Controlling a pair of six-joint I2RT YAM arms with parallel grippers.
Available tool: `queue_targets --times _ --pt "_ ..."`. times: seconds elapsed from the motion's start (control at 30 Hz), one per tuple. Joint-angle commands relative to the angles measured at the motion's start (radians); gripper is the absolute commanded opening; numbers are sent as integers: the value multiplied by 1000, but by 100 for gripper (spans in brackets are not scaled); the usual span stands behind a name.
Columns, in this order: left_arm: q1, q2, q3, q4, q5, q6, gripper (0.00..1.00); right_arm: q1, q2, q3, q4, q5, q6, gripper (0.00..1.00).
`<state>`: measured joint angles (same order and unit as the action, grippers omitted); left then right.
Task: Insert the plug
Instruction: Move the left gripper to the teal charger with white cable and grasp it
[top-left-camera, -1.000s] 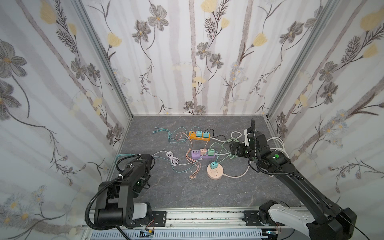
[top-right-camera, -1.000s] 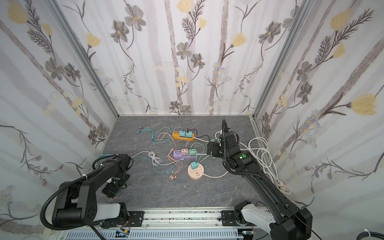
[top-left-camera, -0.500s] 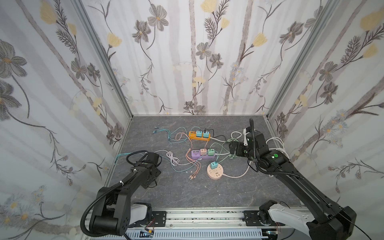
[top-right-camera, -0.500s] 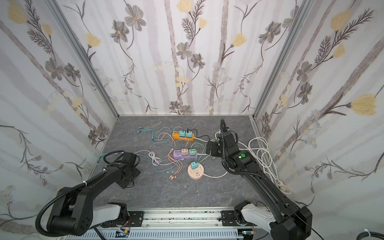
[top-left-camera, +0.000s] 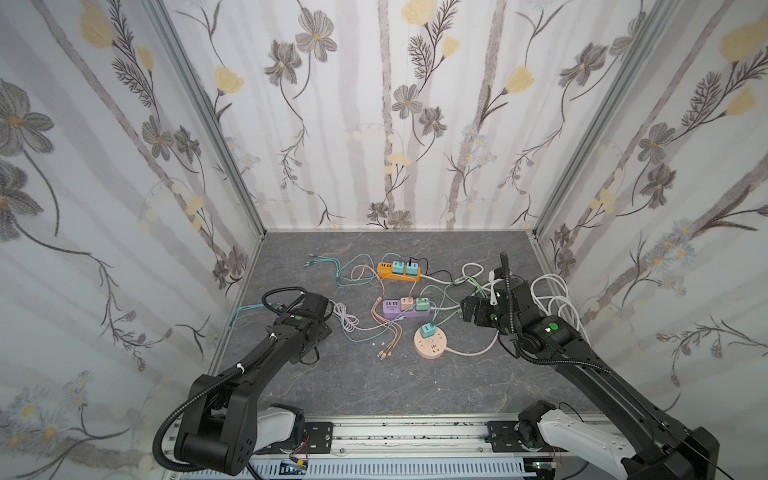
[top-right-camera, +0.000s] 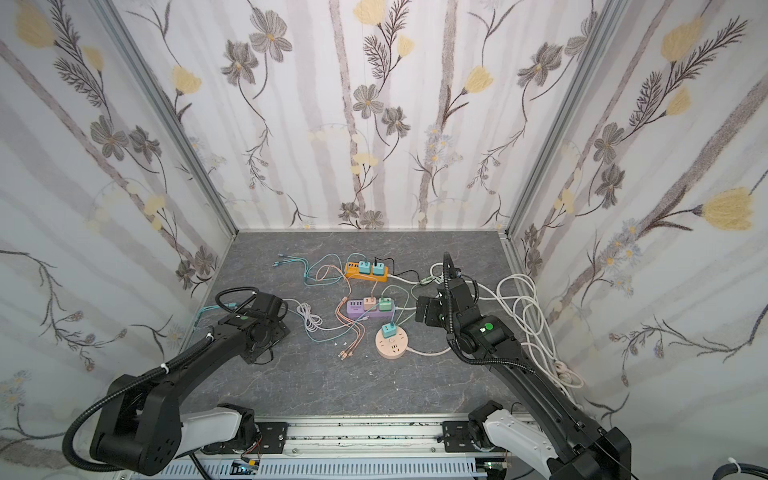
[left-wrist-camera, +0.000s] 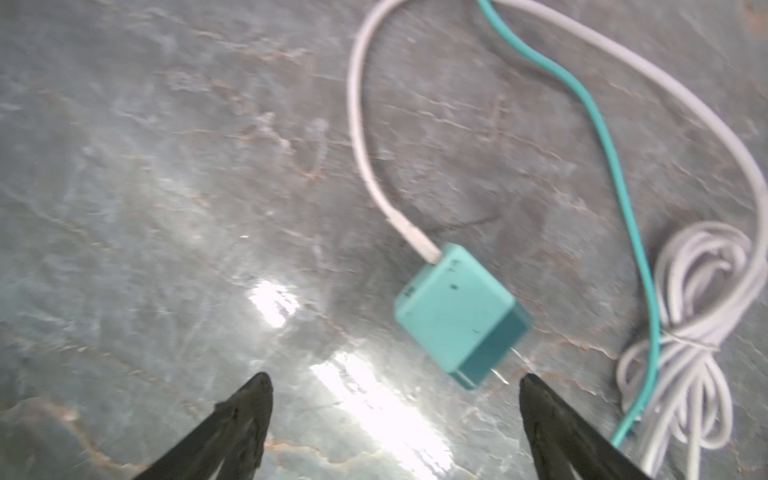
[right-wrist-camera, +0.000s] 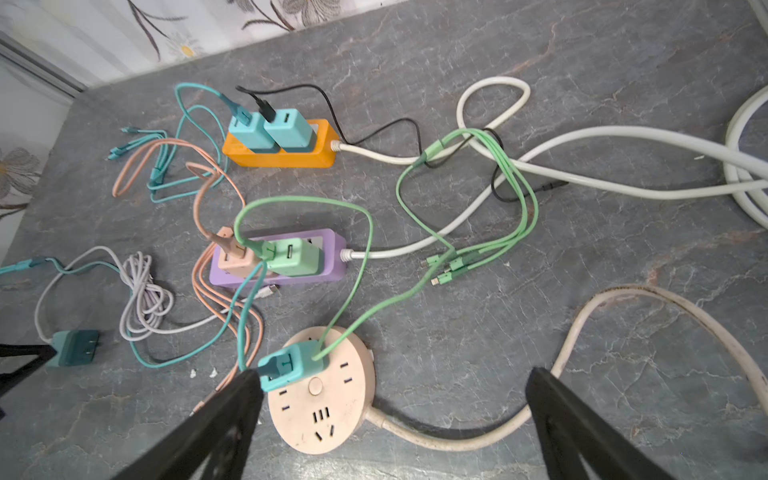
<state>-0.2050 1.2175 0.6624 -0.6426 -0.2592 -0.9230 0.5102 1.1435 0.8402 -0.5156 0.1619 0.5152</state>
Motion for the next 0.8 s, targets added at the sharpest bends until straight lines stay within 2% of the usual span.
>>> queue_targets --times 0.0,0.07,0.17,0.27,0.4,0.53,0.63,0.77 --pt "43 -25 6 -39 40 -14 92 1 -8 -27 110 -17 3 100" --pt "41 -19 32 -61 33 -120 92 1 -1 -29 122 -24 -21 99" --pt "15 -25 43 -5 60 -269 92 1 20 -12 122 -36 -72 99" --pt "-36 -24 53 41 15 -418 92 1 43 22 97 -40 -112 99" --pt "-57 67 116 -12 1 -557 92 1 69 56 70 -60 -142 99" --pt "-59 201 212 -84 19 -598 91 1 73 60 77 -80 -149 99" --pt "-60 257 229 -57 35 -615 89 2 69 60 70 -85 -149 99" --pt "-60 311 267 -107 -6 -616 89 1 58 55 56 -78 -149 99"
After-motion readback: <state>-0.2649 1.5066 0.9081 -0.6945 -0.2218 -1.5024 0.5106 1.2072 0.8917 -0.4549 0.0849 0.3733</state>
